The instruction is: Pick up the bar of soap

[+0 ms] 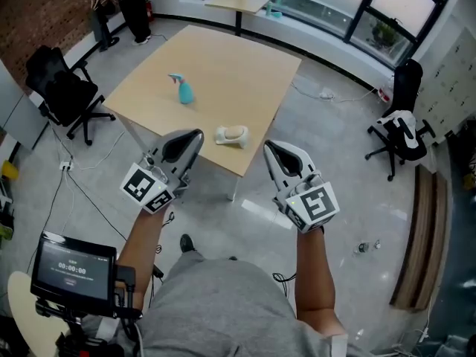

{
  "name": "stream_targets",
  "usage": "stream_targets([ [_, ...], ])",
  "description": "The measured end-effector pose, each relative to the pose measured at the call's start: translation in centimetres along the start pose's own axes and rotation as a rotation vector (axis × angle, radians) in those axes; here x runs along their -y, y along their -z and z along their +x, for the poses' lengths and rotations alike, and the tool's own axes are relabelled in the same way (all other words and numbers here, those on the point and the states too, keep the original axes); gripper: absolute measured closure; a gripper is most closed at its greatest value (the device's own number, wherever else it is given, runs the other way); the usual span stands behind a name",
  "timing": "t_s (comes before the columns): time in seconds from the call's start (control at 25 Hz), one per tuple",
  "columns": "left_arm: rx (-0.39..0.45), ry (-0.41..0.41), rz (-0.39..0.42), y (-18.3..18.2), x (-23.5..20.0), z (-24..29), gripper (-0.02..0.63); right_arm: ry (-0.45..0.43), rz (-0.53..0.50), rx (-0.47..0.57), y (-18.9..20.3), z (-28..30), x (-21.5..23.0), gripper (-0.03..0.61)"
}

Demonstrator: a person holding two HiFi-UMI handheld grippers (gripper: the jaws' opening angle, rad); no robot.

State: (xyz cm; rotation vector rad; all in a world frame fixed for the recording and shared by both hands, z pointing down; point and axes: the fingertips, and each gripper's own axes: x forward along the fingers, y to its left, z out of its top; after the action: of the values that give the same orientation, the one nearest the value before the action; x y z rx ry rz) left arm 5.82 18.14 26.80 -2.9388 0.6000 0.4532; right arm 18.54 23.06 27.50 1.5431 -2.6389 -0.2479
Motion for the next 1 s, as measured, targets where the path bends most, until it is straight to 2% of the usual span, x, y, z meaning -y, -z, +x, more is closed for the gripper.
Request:
stream_targets([
  [0.48,-0.005,0.017,-0.022,-0.3,1.0,-1.0,0.607,-0.023,0.08,0.041,0.2,-1.1,-0.4,0.57],
  [0.68,-0.002,0.024,-0.074,-0.1,-5.4,-2.8,0.607,-0.01,0.065,0.006,0.9,4.8,-1.0,0.558],
  [0.88,-0.008,0.032,-0.118,0.4,-9.9,-5.1,0.607,0.024,0.071,-0.016,1.0,8.7,-2.9,0.543],
  [1.0,-0.003,0.051,-0.138,0.4,-15.4,-8.2,0.607,0.061,0.066,-0.03,1.2,13.9,-5.4,0.541],
])
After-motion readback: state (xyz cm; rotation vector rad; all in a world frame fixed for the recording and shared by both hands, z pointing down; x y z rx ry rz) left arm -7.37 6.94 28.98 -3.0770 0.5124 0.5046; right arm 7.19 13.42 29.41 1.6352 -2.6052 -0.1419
